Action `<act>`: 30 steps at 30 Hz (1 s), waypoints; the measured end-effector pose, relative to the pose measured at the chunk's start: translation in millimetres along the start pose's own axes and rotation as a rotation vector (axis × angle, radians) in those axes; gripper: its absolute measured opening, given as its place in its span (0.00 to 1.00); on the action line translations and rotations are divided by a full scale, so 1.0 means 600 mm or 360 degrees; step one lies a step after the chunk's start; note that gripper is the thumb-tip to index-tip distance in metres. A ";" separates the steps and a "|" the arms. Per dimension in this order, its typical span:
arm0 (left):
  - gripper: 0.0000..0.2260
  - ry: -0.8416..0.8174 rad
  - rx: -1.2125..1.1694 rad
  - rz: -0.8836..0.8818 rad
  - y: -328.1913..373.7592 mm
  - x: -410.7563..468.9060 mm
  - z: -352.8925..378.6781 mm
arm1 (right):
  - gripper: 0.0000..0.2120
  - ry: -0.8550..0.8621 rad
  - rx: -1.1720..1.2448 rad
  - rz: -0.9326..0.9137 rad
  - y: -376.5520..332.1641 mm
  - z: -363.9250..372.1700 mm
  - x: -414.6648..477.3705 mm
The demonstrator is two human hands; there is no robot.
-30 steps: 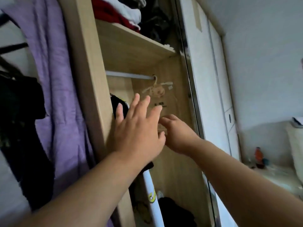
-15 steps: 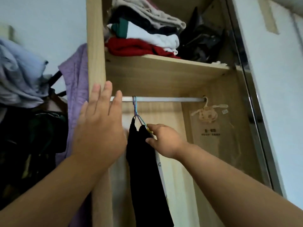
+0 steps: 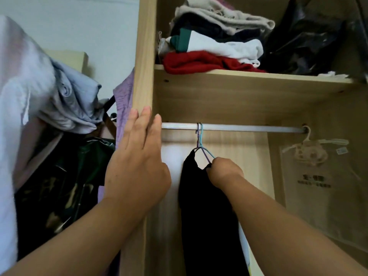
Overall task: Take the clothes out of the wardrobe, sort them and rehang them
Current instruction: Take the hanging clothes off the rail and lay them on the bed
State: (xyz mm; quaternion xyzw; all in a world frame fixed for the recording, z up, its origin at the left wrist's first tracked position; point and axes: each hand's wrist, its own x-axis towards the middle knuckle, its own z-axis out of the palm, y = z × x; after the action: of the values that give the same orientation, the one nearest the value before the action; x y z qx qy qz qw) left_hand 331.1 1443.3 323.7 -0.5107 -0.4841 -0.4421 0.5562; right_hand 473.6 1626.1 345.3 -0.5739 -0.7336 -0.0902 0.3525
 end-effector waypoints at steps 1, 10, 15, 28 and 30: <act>0.34 0.0000 0.0009 -0.0002 0.001 0.000 -0.001 | 0.08 0.0014 -0.0010 0.0010 -0.001 -0.001 0.003; 0.33 0.0007 -0.0091 -0.0061 0.001 -0.004 -0.005 | 0.03 0.0277 0.0224 -0.0114 -0.015 -0.037 0.020; 0.32 -0.0049 -0.0093 -0.0053 -0.001 -0.002 -0.009 | 0.05 0.0410 0.0207 -0.0192 0.014 -0.068 -0.006; 0.34 -0.0726 -0.0420 -0.0035 0.164 -0.047 0.041 | 0.13 0.0266 0.0021 -0.0241 0.280 -0.171 -0.254; 0.34 -0.0943 -0.0639 -0.0129 0.204 -0.061 0.076 | 0.12 0.0215 -0.0111 -0.0253 0.313 -0.176 -0.303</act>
State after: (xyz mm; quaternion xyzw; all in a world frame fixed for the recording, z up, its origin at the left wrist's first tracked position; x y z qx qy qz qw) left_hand 442.8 1499.6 271.1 -0.6962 -0.5477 -0.3828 0.2624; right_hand 704.6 1489.0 259.2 -0.5184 -0.7479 -0.1818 0.3727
